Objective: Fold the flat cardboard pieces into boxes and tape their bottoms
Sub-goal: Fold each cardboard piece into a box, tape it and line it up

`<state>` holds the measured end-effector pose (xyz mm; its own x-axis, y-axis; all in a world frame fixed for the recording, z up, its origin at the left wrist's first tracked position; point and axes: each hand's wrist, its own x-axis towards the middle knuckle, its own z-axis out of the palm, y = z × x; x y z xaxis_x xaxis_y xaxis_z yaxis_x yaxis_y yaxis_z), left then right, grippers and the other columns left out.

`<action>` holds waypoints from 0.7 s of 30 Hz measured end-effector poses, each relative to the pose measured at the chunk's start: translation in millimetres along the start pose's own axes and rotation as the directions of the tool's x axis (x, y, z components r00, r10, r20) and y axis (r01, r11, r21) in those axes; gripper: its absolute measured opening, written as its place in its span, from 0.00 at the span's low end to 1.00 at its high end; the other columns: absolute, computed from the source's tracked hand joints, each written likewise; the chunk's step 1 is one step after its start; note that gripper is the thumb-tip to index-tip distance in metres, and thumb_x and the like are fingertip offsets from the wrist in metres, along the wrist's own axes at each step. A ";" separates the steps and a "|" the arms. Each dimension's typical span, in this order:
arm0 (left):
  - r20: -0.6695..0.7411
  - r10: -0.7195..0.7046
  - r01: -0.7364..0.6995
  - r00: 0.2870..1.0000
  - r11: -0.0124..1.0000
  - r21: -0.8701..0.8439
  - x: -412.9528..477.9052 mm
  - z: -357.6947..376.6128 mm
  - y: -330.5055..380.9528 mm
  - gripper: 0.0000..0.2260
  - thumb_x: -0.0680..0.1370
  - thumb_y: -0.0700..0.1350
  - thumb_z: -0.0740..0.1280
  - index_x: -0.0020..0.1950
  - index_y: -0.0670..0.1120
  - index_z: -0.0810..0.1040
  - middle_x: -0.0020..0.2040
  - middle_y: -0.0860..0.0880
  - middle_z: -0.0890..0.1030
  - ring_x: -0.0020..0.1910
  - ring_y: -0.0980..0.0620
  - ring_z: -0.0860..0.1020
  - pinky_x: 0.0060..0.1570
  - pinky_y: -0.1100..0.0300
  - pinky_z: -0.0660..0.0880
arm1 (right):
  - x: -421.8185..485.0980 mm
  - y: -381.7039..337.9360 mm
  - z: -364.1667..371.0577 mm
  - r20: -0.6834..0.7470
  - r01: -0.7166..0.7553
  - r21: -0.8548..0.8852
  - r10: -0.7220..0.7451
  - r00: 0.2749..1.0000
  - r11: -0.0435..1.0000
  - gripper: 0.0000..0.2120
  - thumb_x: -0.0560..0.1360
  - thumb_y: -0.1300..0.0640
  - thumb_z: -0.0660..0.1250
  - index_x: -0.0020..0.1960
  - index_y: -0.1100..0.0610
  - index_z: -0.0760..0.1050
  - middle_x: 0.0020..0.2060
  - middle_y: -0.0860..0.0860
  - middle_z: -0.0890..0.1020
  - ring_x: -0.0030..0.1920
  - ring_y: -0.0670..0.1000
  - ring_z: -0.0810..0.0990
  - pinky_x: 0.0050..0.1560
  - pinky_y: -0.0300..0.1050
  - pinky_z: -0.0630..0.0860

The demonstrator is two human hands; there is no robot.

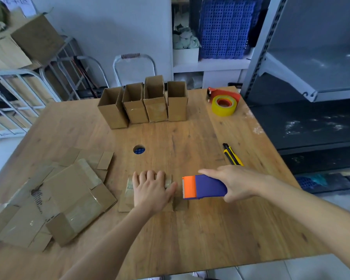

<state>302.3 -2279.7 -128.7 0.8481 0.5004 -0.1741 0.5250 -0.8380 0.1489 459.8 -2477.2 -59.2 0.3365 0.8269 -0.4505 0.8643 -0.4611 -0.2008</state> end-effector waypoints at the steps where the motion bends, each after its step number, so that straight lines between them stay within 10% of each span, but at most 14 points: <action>1: -0.012 0.009 -0.009 1.000 1.000 0.010 -0.3 0.2 -0.4 0.34 0.71 0.70 0.38 0.65 0.53 0.68 0.65 0.49 0.71 0.70 0.45 0.62 0.74 0.43 0.47 | 0.5 0.0 -0.3 0.008 -0.009 0.000 0.009 1.000 1.000 0.45 0.68 0.54 0.68 0.77 0.39 0.48 0.52 0.47 0.73 0.50 0.50 0.74 0.48 0.48 0.77; 21: -0.009 -0.035 0.035 0.999 0.999 -0.027 0.3 -0.1 3.7 0.26 0.75 0.66 0.52 0.66 0.53 0.66 0.65 0.49 0.70 0.71 0.45 0.60 0.74 0.44 0.43 | 26.1 -49.1 -19.3 0.137 -0.080 -0.062 0.088 0.987 0.995 0.31 0.64 0.55 0.72 0.66 0.53 0.69 0.47 0.51 0.79 0.41 0.53 0.78 0.32 0.42 0.70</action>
<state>304.5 -2282.6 -128.2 0.8297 0.5314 -0.1707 0.5560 -0.8138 0.1691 433.3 -2426.7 -44.2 0.3565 0.7313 -0.5814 0.8561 -0.5050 -0.1102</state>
